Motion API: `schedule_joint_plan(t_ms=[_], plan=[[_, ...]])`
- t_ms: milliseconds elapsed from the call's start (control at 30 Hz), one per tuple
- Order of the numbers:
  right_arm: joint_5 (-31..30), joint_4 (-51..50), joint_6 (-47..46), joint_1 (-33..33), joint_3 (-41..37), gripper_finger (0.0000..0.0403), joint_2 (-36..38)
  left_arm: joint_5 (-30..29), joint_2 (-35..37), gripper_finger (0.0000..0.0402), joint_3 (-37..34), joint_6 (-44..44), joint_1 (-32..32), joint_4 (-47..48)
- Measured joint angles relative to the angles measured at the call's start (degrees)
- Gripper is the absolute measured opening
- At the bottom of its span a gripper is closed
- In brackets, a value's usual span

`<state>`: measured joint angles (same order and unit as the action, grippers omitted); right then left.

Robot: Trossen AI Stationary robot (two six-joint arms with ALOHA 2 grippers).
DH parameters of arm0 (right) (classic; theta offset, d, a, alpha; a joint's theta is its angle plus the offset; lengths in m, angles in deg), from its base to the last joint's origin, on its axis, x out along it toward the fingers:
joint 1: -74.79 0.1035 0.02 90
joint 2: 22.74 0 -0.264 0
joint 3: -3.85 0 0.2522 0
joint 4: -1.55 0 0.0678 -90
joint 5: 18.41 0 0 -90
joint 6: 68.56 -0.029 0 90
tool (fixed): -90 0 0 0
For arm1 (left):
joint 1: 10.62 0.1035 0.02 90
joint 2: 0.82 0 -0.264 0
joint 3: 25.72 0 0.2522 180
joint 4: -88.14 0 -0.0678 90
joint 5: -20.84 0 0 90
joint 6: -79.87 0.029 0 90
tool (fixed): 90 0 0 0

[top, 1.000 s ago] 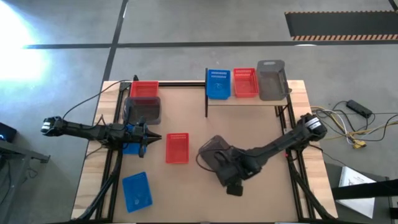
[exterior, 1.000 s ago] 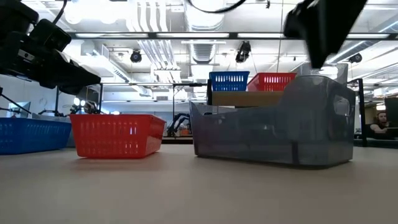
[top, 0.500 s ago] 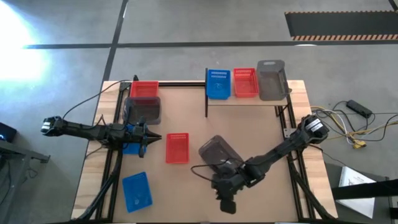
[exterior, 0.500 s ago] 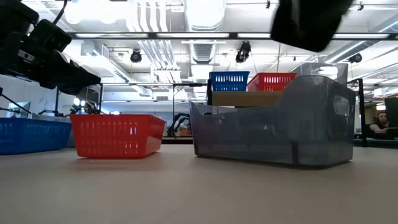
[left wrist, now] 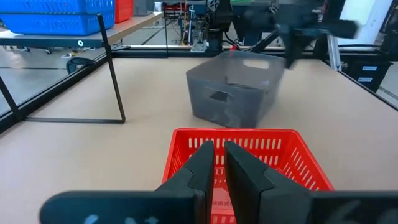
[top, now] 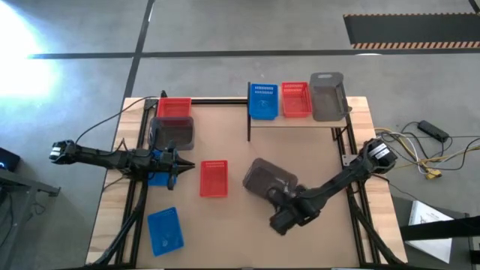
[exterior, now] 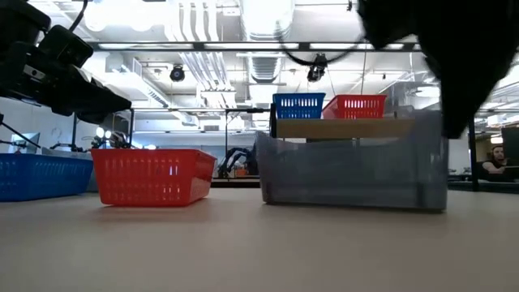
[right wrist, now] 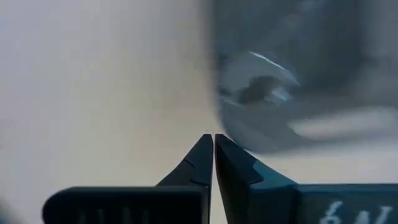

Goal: Stack baskets on shelf by color
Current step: Stack the right black bin on the other black bin on the shelf

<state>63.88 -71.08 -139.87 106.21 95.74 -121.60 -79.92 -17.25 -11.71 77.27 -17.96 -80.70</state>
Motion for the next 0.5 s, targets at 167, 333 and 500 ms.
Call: schedule_joint_plan(t_ms=[167,333,500], plan=[[-1.88,-24.52,-13.64,2.13,0.02,0.0009,2.31,0.01,0.0,0.0022,0.0,0.0,-0.01,0.01],[-5.01,-27.64,-16.62,3.57,0.02,0.0009,5.38,0.0,-0.01,0.0022,0.0,0.0,0.0,0.0],[-13.03,-12.49,-11.51,1.71,0.04,0.0023,7.79,0.01,0.04,0.0022,0.0,-0.01,-0.02,0.01]])
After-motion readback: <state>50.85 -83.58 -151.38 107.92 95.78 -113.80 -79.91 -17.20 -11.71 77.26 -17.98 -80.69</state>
